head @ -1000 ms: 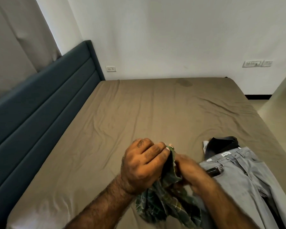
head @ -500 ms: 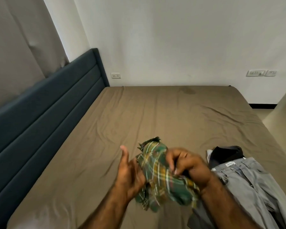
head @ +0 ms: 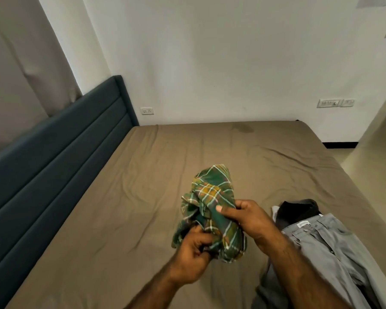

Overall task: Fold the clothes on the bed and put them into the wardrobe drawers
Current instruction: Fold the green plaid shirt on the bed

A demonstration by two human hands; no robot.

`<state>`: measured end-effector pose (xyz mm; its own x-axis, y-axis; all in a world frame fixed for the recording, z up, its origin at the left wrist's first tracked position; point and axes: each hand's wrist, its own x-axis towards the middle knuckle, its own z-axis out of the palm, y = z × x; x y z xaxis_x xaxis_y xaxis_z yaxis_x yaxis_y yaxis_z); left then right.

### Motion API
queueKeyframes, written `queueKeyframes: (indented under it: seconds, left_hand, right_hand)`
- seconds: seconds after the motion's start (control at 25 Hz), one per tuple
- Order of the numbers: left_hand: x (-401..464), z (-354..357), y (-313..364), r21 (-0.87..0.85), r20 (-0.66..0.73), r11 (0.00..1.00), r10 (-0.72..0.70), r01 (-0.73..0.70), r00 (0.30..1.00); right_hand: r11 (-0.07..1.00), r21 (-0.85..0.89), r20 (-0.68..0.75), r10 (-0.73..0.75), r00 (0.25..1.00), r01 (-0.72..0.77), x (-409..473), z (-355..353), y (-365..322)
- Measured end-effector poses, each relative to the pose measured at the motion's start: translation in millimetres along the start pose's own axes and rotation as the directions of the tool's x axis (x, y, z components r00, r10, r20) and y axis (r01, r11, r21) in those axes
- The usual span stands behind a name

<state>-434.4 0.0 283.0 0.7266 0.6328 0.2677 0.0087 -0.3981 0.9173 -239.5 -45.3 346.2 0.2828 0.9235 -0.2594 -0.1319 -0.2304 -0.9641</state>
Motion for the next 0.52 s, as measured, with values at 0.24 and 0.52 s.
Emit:
queueKeyframes:
  seconds: [0.24,0.52]
  left_hand:
    - [-23.6,-28.6,-7.4,0.348,-0.157,0.846,-0.373,0.404,0.915]
    - [13.1,-36.6,54.9,-0.838,-0.031,0.43,-0.652,0.336,0.758]
  right_hand:
    - [0.939,-0.104,-0.165,-0.342,0.925,0.328,-1.0,19.0,19.5]
    - [0.55,-0.566,0.319,-0.541,0.778,0.614,-33.4,41.7,7.6]
